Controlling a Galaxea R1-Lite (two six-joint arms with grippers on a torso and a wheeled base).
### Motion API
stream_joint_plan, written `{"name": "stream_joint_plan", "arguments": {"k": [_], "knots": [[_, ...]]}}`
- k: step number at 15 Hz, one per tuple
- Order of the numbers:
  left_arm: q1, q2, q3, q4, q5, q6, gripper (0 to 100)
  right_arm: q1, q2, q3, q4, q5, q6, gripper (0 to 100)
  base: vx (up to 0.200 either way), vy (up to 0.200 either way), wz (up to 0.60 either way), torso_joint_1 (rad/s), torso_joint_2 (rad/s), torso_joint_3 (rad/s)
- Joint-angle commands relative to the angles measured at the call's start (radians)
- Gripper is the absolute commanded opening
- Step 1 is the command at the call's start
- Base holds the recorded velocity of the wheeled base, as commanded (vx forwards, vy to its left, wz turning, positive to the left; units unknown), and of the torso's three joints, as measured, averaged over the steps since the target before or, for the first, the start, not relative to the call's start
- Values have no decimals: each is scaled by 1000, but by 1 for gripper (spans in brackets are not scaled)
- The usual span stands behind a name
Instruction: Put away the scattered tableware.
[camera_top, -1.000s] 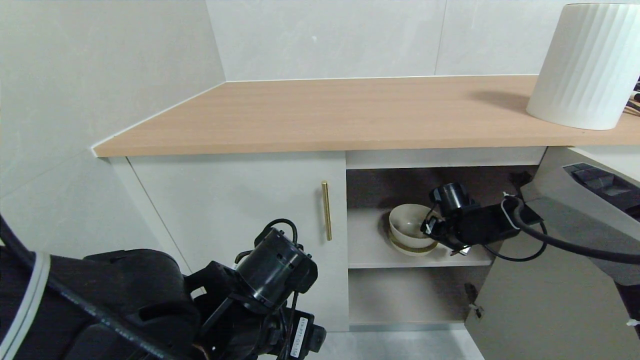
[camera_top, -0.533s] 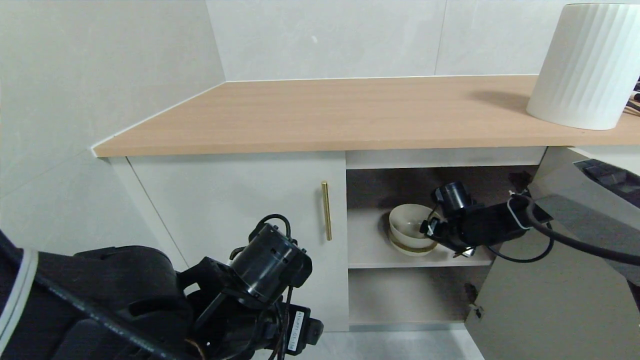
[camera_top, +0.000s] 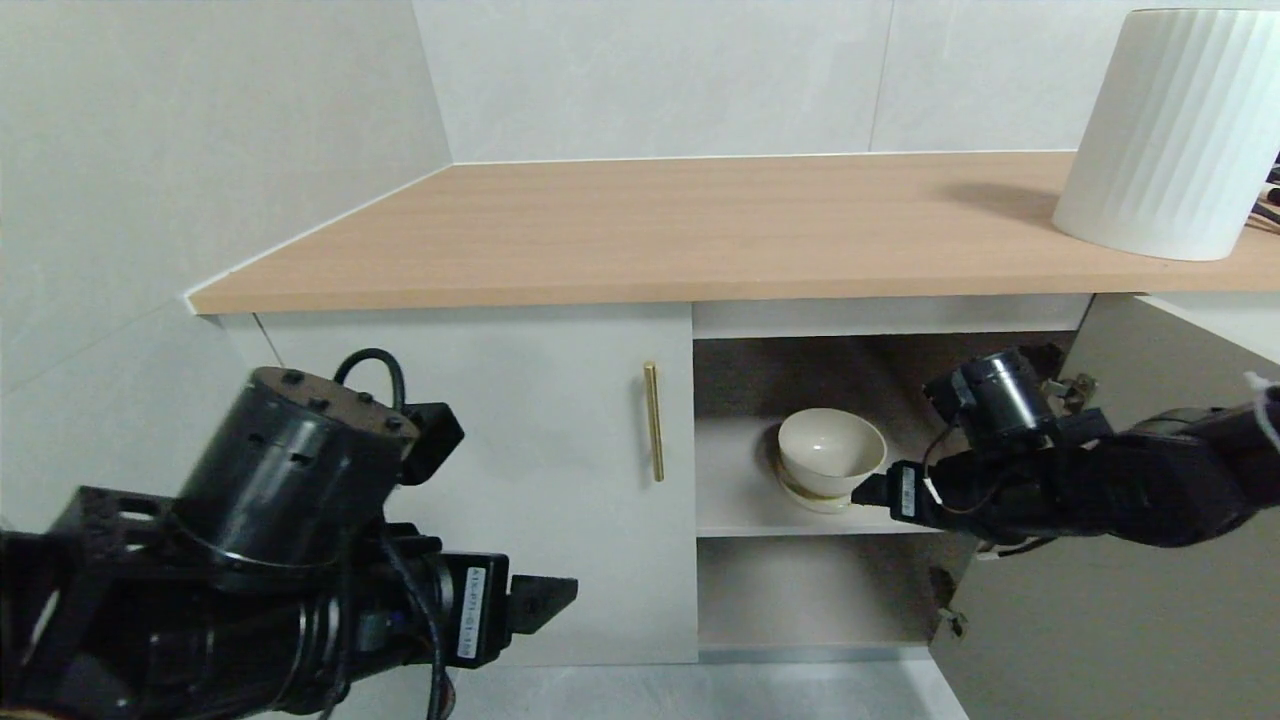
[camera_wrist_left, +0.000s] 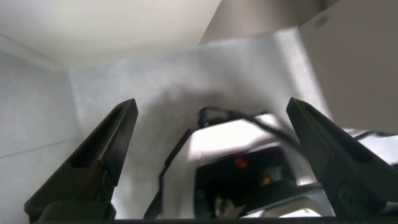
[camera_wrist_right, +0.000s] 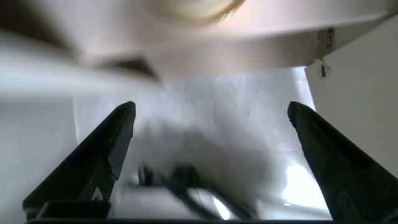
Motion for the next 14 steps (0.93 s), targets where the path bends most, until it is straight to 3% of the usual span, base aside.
{"name": "stream_joint_plan", "arguments": {"k": [1,4,11,14], "knots": [[43,-98,27,-22,-25,-1,100,64,-237,145,4,18,-64,100,0,0,0,0,0,0],[117,-101,53,-61,-79,-2,100,91,-328,163,87,16,-70,100,0,0,0,0,0,0],[134,-88,76,-64,-78,-4,100,108,-392,226,112,19,-68,100,0,0,0,0,0,0],[134,-88,76,-64,-76,-2,100,116,-400,226,112,16,-70,100,-200,0,0,7,4,1]]}}
